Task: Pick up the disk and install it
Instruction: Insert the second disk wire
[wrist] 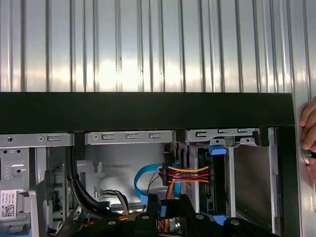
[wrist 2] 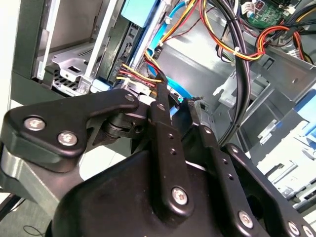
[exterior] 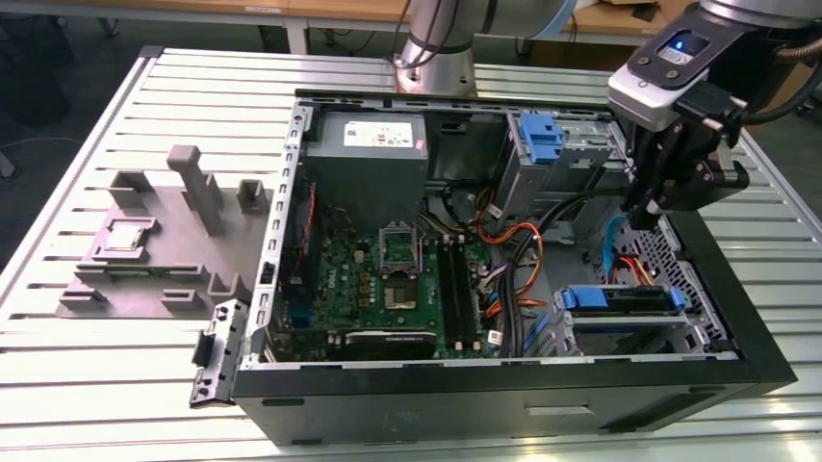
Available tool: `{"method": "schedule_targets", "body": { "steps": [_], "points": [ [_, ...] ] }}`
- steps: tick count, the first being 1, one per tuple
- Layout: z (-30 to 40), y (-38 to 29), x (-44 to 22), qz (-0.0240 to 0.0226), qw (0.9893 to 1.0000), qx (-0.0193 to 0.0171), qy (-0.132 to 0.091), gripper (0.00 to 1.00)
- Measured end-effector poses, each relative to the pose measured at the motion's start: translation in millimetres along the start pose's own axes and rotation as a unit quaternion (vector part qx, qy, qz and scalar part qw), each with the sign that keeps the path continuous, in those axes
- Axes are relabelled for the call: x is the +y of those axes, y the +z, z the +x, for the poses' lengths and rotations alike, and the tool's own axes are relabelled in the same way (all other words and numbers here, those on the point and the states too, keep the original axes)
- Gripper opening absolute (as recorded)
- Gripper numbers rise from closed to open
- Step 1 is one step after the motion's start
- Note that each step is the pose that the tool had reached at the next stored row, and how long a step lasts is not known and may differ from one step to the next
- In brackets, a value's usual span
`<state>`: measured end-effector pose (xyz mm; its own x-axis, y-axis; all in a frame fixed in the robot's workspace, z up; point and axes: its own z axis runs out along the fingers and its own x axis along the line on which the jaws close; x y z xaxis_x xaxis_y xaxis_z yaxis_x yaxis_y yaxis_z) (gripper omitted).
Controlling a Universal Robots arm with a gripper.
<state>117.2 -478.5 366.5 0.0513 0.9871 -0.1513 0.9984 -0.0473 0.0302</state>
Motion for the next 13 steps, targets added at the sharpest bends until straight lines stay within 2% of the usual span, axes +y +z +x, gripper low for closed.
{"method": "schedule_targets", "body": {
  "steps": [3,4,6,10,13],
  "points": [
    [0.7,1.9,-0.1,-0.0012,1.0000,-0.0017,0.000,0.29],
    [0.8,2.4,-0.1,-0.0014,1.0000,-0.0021,0.000,0.23],
    [1.0,3.2,-0.1,-0.0015,1.0000,-0.0022,0.000,0.21],
    [1.2,4.4,-0.2,-0.0018,1.0000,-0.0027,0.000,0.21],
    [1.4,5.7,-0.2,-0.0024,1.0000,-0.0069,0.000,0.22]
  ]
}}
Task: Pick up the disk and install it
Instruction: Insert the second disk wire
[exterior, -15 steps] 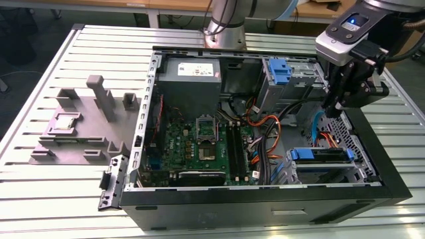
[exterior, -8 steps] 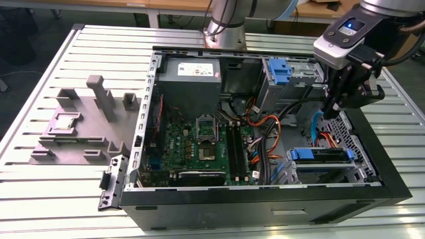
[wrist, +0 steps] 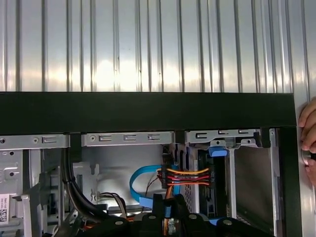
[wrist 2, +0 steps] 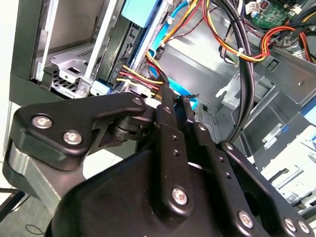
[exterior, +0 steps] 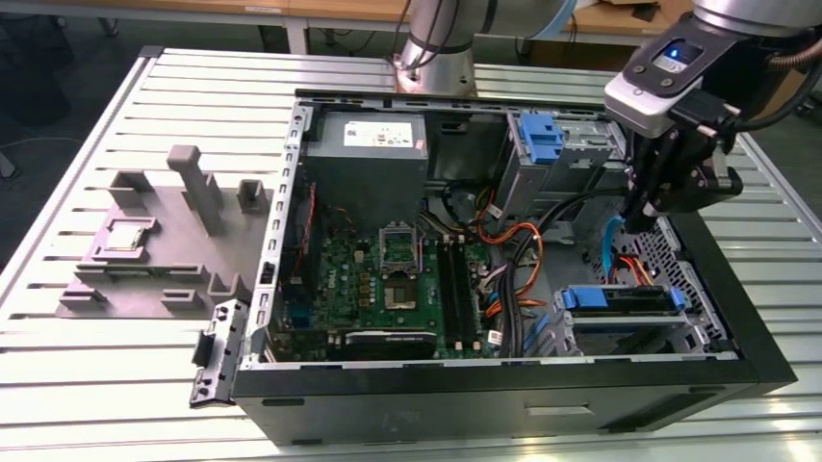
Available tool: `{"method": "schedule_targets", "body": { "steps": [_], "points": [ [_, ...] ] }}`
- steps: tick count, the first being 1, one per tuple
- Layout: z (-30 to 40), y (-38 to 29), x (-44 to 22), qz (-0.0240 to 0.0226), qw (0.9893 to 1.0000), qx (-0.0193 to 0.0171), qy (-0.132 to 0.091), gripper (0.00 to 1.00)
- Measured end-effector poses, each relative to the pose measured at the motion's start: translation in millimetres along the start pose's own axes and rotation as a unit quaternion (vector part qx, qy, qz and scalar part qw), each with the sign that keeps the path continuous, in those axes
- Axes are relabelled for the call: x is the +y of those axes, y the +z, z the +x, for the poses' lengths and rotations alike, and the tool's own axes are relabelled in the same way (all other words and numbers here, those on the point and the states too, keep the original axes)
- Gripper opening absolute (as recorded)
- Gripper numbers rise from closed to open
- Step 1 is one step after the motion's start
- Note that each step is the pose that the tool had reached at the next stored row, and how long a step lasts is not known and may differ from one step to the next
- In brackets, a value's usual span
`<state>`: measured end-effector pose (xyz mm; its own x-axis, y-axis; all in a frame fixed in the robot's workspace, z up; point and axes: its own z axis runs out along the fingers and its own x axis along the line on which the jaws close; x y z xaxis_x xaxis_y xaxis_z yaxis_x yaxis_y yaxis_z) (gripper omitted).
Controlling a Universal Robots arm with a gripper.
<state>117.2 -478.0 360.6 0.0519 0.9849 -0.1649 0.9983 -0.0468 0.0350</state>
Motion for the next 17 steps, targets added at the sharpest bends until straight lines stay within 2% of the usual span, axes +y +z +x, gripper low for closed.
{"method": "schedule_targets", "body": {
  "steps": [2,3,4,5,6,7,13,14,17],
  "points": [
    [0.2,1.4,-0.1,-0.0005,1.0000,-0.0032,0.000,0.22],
    [0.4,2.3,-0.1,-0.0008,1.0000,-0.0048,0.000,0.28],
    [0.5,3.0,-0.1,-0.0011,1.0000,-0.0062,0.000,0.28],
    [0.6,3.7,-0.1,-0.0015,1.0000,-0.0076,0.000,0.27],
    [0.7,4.2,-0.1,-0.0018,1.0000,-0.0091,0.000,0.21],
    [0.8,4.7,-0.2,-0.0021,0.9999,-0.0102,0.000,0.21],
    [1.0,5.8,-0.2,-0.0023,0.9999,-0.0115,0.000,0.21],
    [1.0,6.0,-0.2,-0.0025,0.9999,-0.0127,0.000,0.21],
    [1.1,6.6,-0.2,-0.0039,0.9997,-0.0221,0.000,0.21]
  ]
}}
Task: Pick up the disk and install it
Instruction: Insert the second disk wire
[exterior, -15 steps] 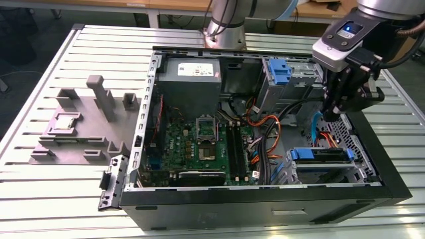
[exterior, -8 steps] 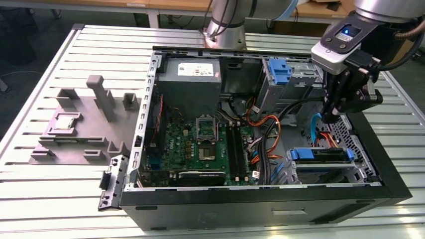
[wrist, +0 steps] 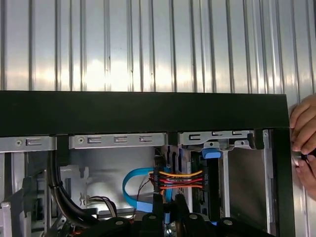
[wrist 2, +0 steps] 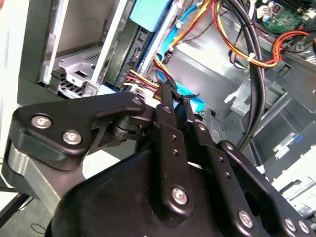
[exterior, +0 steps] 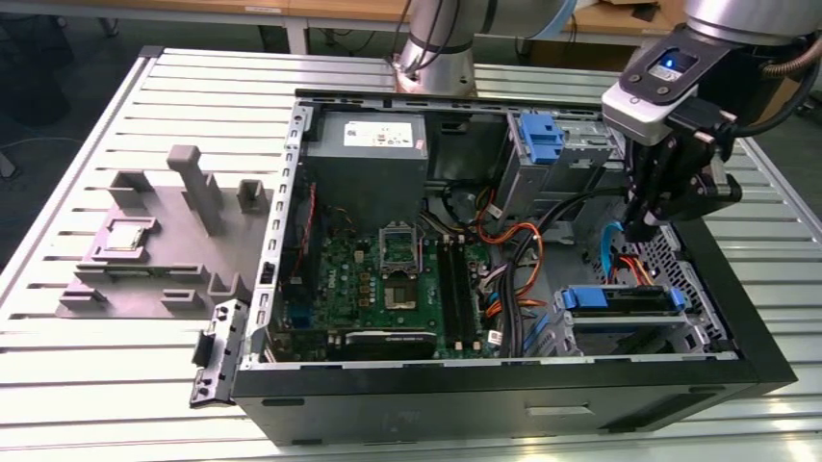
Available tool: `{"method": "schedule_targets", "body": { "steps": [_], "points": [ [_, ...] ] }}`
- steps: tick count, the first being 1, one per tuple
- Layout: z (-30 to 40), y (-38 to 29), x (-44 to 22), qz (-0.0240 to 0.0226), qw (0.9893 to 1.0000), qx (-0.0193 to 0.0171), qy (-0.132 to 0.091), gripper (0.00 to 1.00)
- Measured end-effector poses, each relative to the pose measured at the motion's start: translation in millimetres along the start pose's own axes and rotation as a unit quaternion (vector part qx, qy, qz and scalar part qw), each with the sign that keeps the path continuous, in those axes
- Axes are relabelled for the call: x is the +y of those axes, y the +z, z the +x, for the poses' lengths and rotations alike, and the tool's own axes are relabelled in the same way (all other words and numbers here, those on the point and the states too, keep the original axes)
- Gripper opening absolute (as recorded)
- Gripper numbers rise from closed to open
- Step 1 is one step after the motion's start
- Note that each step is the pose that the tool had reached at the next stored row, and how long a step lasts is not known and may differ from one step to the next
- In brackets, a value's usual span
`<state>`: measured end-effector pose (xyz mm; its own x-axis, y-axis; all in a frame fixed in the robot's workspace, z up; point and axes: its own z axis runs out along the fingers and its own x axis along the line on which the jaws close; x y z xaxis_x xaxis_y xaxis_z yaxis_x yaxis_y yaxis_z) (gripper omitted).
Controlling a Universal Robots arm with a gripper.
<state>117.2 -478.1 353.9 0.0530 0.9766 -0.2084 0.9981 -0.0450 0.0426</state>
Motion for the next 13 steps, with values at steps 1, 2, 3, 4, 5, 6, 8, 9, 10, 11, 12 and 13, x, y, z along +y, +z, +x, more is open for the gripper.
{"method": "schedule_targets", "body": {
  "steps": [1,2,3,4,5,6,8,9,10,11,12,13],
  "points": [
    [0.1,0.4,0.0,-0.0006,1.0000,-0.0032,0.000,0.22],
    [0.3,0.9,0.0,-0.0012,1.0000,-0.0056,0.000,0.22],
    [0.4,1.4,-0.1,-0.0018,1.0000,-0.0077,0.000,0.29],
    [0.5,2.0,-0.1,-0.0025,0.9999,-0.0100,0.000,0.29],
    [0.6,2.6,-0.1,-0.0032,0.9999,-0.0124,0.000,0.29],
    [0.7,3.2,-0.1,-0.0040,0.9999,-0.0149,0.000,0.29],
    [0.9,4.2,-0.2,-0.0054,0.9998,-0.0202,0.000,0.29],
    [1.1,4.8,-0.2,-0.0061,0.9997,-0.0226,0.000,0.29],
    [1.2,5.4,-0.2,-0.0067,0.9997,-0.0247,0.000,0.27],
    [1.3,5.9,-0.2,-0.0072,0.9996,-0.0264,0.000,0.21],
    [1.4,6.4,-0.3,-0.0076,0.9996,-0.0277,0.000,0.21],
    [1.5,6.9,-0.3,-0.0077,0.9996,-0.0283,0.000,0.16]
  ]
}}
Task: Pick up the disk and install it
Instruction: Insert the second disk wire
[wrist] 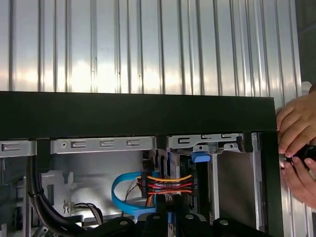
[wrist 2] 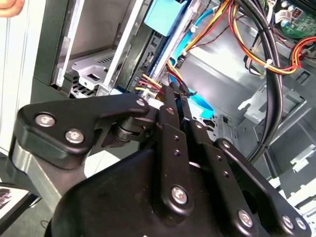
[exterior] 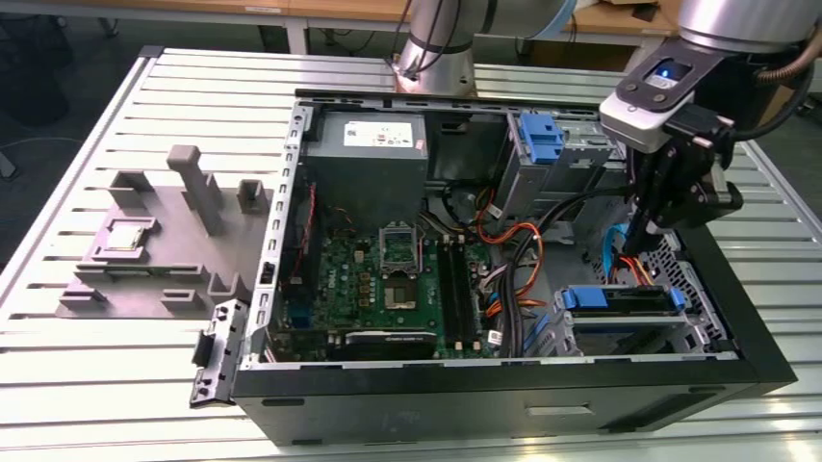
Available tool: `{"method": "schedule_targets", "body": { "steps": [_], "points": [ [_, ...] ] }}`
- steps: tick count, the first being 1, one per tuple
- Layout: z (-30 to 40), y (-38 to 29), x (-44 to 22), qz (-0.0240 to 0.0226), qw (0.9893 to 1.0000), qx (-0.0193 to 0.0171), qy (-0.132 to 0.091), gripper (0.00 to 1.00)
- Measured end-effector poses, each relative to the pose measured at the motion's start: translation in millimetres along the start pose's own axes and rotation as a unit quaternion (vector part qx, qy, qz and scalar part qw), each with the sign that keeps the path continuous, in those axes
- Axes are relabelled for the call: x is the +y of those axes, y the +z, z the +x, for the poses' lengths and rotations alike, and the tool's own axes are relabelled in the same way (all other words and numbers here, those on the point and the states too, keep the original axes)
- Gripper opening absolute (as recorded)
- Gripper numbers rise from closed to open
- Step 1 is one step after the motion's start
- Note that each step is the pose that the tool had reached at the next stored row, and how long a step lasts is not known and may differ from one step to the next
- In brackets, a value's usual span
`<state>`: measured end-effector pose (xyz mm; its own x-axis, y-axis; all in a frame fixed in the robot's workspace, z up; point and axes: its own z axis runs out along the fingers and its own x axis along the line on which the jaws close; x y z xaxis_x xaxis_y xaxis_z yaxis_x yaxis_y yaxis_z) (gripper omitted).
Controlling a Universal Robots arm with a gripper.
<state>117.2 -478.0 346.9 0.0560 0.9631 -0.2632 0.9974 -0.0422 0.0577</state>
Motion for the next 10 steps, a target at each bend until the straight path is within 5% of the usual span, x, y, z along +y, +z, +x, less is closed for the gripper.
{"method": "schedule_targets", "body": {
  "steps": [7,10],
  "points": [
    [-3.2,2.0,0.0,-0.0002,1.0000,-0.0003,0.000,0.16],
    [-8.1,4.0,-0.6,-0.0018,1.0000,0.0025,0.000,0.16]
  ]
}}
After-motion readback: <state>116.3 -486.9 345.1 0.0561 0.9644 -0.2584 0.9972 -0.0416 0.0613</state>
